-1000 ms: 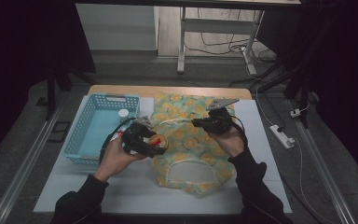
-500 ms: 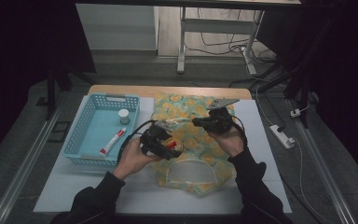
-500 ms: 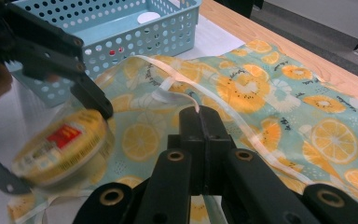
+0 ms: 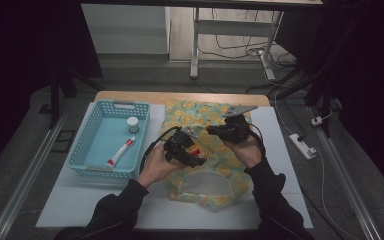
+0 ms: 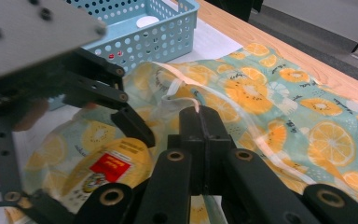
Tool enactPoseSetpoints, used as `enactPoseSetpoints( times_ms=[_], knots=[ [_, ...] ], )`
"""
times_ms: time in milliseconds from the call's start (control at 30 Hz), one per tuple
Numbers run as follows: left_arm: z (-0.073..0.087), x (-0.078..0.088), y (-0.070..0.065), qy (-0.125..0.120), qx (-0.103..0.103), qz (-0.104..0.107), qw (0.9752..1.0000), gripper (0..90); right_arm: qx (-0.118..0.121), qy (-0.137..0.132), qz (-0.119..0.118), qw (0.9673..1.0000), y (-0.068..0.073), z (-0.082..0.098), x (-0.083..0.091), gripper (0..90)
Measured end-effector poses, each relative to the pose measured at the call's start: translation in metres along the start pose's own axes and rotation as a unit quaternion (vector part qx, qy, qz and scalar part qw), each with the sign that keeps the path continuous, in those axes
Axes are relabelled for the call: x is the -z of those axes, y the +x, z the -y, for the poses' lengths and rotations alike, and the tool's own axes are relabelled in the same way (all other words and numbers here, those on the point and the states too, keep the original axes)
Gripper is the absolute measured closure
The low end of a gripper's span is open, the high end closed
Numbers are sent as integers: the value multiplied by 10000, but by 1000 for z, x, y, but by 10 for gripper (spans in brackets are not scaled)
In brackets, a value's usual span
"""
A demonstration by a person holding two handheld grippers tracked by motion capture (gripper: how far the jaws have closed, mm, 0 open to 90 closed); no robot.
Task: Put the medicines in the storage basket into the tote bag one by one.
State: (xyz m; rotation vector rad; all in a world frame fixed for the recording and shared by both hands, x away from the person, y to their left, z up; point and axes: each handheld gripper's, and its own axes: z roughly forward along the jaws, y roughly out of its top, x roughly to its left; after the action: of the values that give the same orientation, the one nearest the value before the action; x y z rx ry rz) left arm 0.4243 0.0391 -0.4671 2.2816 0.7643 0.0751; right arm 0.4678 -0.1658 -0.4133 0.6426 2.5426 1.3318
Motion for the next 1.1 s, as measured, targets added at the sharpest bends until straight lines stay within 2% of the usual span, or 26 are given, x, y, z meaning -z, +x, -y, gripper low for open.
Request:
enactPoseSetpoints(
  times_ms=[500,767,1100],
  knots=[
    [-7,-22,16,47,197,-282,9994,201,-4,40,4,10000,0,1,-4,900],
    [-6,-35,27,88,340,-313,9989,200,-47,121,25,9999,-3,5,-10,900],
    [-8,-50,31,109,326,-401,9986,200,-41,141,59,9999,-3,7,-13,900]
  ],
)
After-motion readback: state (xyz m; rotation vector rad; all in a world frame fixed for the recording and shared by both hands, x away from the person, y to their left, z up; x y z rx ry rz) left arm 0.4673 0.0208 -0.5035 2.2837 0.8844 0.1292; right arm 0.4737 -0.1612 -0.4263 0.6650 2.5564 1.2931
